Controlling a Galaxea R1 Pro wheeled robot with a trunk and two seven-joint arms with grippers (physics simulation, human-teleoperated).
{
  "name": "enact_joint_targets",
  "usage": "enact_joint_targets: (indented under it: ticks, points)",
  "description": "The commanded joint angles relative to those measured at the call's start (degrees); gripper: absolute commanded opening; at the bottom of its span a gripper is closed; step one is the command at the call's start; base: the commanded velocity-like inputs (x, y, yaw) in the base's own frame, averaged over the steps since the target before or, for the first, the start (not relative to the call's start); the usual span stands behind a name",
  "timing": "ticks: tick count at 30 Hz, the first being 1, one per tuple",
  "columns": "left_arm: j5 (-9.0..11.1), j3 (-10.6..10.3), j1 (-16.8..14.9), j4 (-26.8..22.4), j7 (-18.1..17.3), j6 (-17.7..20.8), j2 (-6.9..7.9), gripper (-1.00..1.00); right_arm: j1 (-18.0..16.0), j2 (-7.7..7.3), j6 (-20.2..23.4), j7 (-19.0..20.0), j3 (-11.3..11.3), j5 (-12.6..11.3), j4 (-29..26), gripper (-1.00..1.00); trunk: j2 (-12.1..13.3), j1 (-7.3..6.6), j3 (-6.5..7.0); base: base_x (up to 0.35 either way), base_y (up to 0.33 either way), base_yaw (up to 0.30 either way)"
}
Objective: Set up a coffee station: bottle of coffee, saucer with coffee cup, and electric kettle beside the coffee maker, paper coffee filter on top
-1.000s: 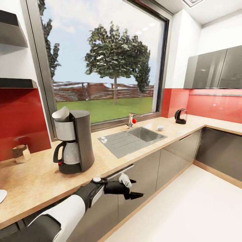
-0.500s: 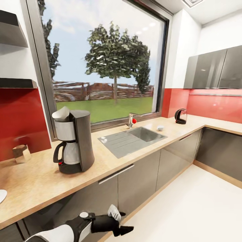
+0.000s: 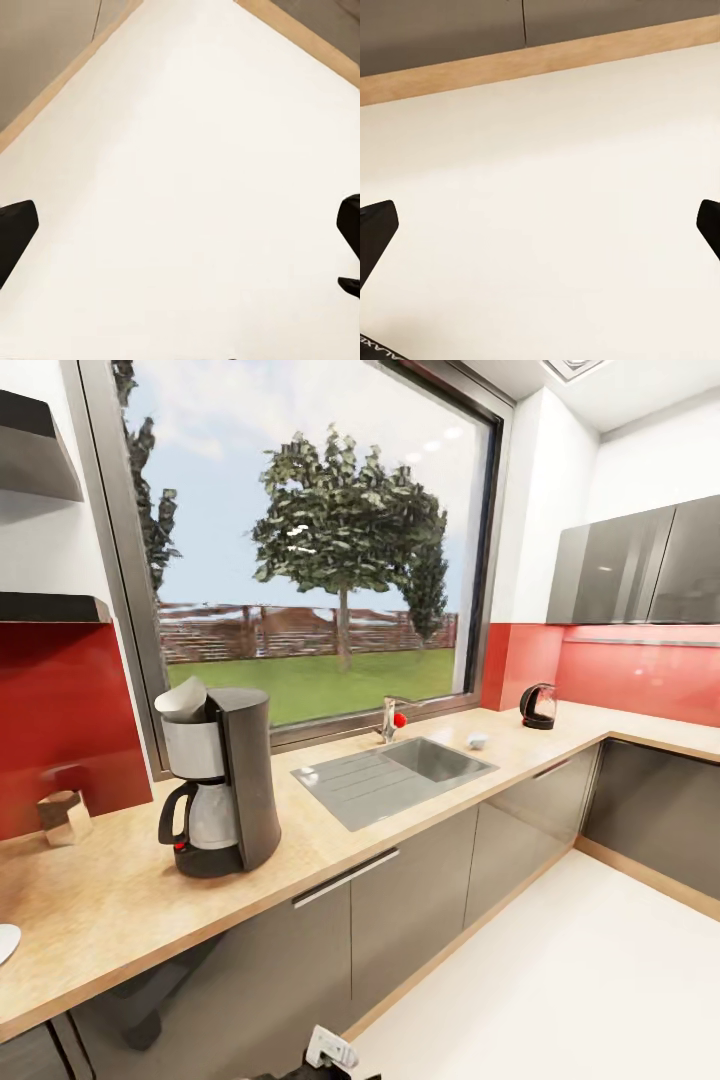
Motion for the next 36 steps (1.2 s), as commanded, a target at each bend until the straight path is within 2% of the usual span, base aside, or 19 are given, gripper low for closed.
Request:
enact_joint_targets:
  ticks: [1, 4, 6, 10, 12, 13, 15, 18, 21, 24, 25, 26, 29, 30, 33, 36]
  points:
    - [0.5, -0.4, 0.1, 0.1, 0.1, -0.3, -0.06, 1.0, 0.0, -0.05, -0.2, -0.1, 0.2, 0.2, 0.0, 1.0, 0.0, 0.0, -0.08, 0.0, 0.0, 0.0]
    - [1.5, 0.0, 2.0, 0.1, 0.7, -0.2, -0.07, 1.0, 0.0, -0.05, -0.2, -0.1, 0.2, 0.2, 0.1, 1.0, 0.0, 0.0, -0.08, 0.0, 0.0, 0.0]
    - [3.6, 0.4, 3.3, 0.2, 1.0, -0.1, 0.04, 1.0, 0.0, -0.05, -0.2, -0.1, 0.2, 0.2, 0.1, 1.0, 0.0, 0.0, -0.08, 0.0, 0.0, 0.0]
    - [5.3, 0.7, 6.6, 0.2, 1.3, -0.1, 0.31, 1.0, 0.0, -0.05, -0.3, -0.2, 0.2, 0.2, 0.1, 1.0, 0.0, 0.0, -0.08, 0.0, 0.0, 0.0]
    - [5.5, 0.8, 7.0, 0.2, 1.3, -0.1, 0.83, 1.0, 0.0, -0.08, -0.3, -0.3, 0.2, 0.2, 0.1, 1.0, 0.0, 0.0, -0.08, 0.0, 0.0, 0.0]
    - [5.6, 1.0, 7.2, 0.2, 1.3, -0.1, 1.56, 1.0, 0.0, -0.23, -0.3, -0.3, 0.1, 0.2, 0.1, 1.0, 0.0, 0.0, -0.08, 0.0, 0.0, 0.0]
    - [5.7, 2.1, 7.7, 0.2, 1.2, -0.1, 2.39, 1.0, 0.0, -0.65, -0.3, -0.4, 0.1, 0.1, 0.1, 1.0, 0.0, 0.0, -0.08, 0.0, 0.0, 0.0]
    - [5.7, 4.9, 8.7, 0.2, 1.2, -0.1, 3.09, 1.0, 0.0, -1.05, -0.2, -0.2, 0.0, -0.1, 0.0, 1.0, 0.0, 0.0, -0.08, 0.0, 0.0, 0.0]
    - [5.7, 6.1, 9.2, 0.2, 1.0, -0.1, 3.86, 1.0, 0.0, -1.21, -0.1, -0.2, 0.0, 0.0, 0.0, 1.0, 0.0, 0.0, -0.08, 0.0, 0.0, 0.0]
    - [5.7, 6.3, 9.6, 0.2, 1.0, -0.1, 4.17, 1.0, 0.0, -1.25, -0.1, -0.2, 0.0, 0.0, 0.0, 1.0, 0.0, 0.0, -0.08, 0.0, 0.0, 0.0]
    - [5.7, 6.4, 10.1, 0.2, 0.9, -0.1, 4.39, 1.0, 0.0, -1.24, -0.1, -0.2, 0.0, 0.0, 0.0, 1.0, 0.0, 0.0, -0.08, 0.0, 0.0, 0.0]
    - [5.8, 6.5, 11.5, 0.2, 0.9, -0.1, 5.2, 1.0, 0.0, -1.27, -0.1, -0.2, 0.0, 0.1, 0.0, 1.0, 0.0, 0.0, -0.08, 0.0, 0.0, 0.0]
    - [5.9, 7.2, 12.6, 0.2, 0.9, -0.1, 5.67, 1.0, 0.0, -1.28, -0.1, -0.3, 0.0, 0.1, 0.0, 1.0, 0.0, 0.0, -0.08, 0.0, 0.0, 0.026]
    - [6.4, 9.9, 13.5, 0.2, 0.8, 0.0, 6.36, 1.0, 0.0, -1.28, -0.2, -0.4, 0.0, 0.1, 0.0, 1.0, 0.0, 0.0, -0.08, 0.0, 0.0, 0.197]
    - [6.6, 11.2, 13.8, 0.2, 0.8, 0.0, 6.65, 1.0, 0.0, -1.28, -0.2, -0.4, 0.1, 0.1, 0.0, 1.0, 0.0, 0.0, -0.08, 0.0, 0.0, 0.225]
    - [6.6, 11.7, 13.9, 0.2, 0.8, 0.0, 6.76, 1.0, 0.0, -1.28, -0.3, -0.4, 0.1, 0.1, 0.0, 1.0, 0.0, 0.0, -0.08, 0.0, 0.0, 0.251]
